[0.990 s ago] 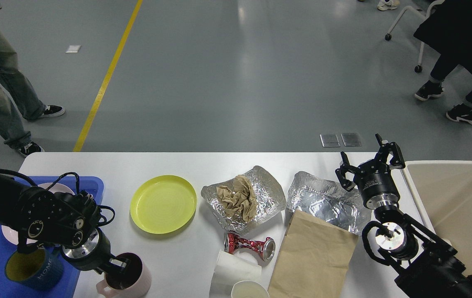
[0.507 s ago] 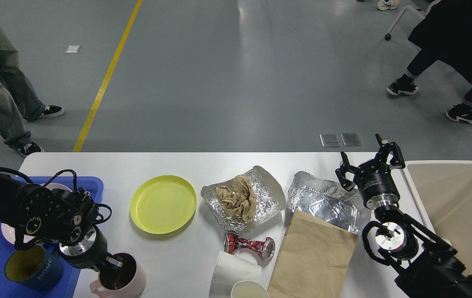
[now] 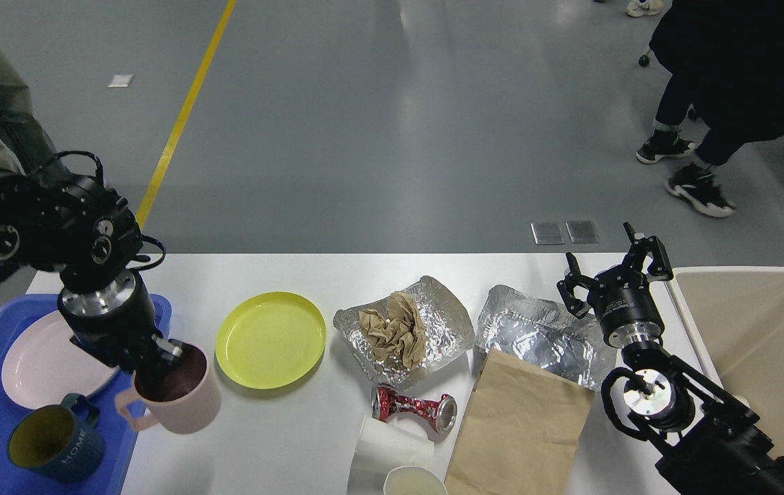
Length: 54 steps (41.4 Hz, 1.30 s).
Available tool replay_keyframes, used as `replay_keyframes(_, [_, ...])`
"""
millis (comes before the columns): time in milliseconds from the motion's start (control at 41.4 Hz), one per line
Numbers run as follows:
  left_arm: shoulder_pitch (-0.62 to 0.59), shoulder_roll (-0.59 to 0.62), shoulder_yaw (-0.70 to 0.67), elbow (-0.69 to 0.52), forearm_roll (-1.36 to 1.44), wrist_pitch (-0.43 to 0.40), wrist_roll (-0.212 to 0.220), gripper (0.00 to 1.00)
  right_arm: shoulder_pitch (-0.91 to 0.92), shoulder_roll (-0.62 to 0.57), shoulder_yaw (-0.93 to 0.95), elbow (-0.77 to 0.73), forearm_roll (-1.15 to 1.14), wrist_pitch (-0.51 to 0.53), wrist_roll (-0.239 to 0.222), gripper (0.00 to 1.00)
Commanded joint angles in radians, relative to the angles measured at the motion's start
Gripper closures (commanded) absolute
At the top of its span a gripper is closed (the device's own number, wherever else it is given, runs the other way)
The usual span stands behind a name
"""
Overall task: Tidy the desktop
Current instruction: 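Lift the pink mug with the left gripper and carry it onto the blue tray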
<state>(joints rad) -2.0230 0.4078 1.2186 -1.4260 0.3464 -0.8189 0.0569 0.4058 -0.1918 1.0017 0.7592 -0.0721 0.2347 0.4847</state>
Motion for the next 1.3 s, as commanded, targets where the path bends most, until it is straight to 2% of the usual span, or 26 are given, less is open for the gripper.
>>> replay_keyframes(0, [-0.207, -0.018, 0.071, -0.085, -0.078, -0.043, -0.005, 1.00, -0.001, 0.000, 0.000, 0.000, 0.000, 0.000, 0.000, 0.00])
replay_keyframes(169, [-0.431, -0.026, 0.120, -0.171, -0.167, -0.092, -0.017, 1.00, 0.001, 0.000, 0.000, 0.000, 0.000, 0.000, 0.000, 0.00])
replay_keyframes(242, [-0.511, -0.050, 0.153, -0.183, -0.210, -0.141, -0.070, 1.00, -0.001, 0.000, 0.000, 0.000, 0.000, 0.000, 0.000, 0.00])
replay_keyframes(362, [-0.551, -0.107, 0.231, -0.186, -0.244, -0.141, -0.207, 1.00, 0.001, 0.000, 0.000, 0.000, 0.000, 0.000, 0.000, 0.00])
replay_keyframes(435, [-0.553, -0.121, 0.254, -0.186, -0.244, -0.141, -0.258, 1.00, -0.001, 0.000, 0.000, 0.000, 0.000, 0.000, 0.000, 0.00])
replay_keyframes(676, [-0.551, -0.101, 0.289, -0.180, -0.239, -0.141, -0.255, 1.00, 0.001, 0.000, 0.000, 0.000, 0.000, 0.000, 0.000, 0.00])
replay_keyframes(821, [-0.530, -0.043, 0.358, -0.117, -0.231, -0.141, -0.253, 1.00, -0.001, -0.001, 0.000, 0.002, 0.000, 0.000, 0.000, 0.00])
replay_keyframes(1039, [-0.373, 0.111, 0.426, 0.039, -0.185, -0.141, -0.252, 1.00, -0.001, -0.002, 0.000, 0.002, 0.000, 0.000, 0.000, 0.00])
replay_keyframes(1280, [-0.073, 0.290, 0.421, 0.343, -0.156, -0.141, -0.255, 1.00, -0.001, 0.000, 0.000, 0.002, 0.000, 0.000, 0.000, 0.00])
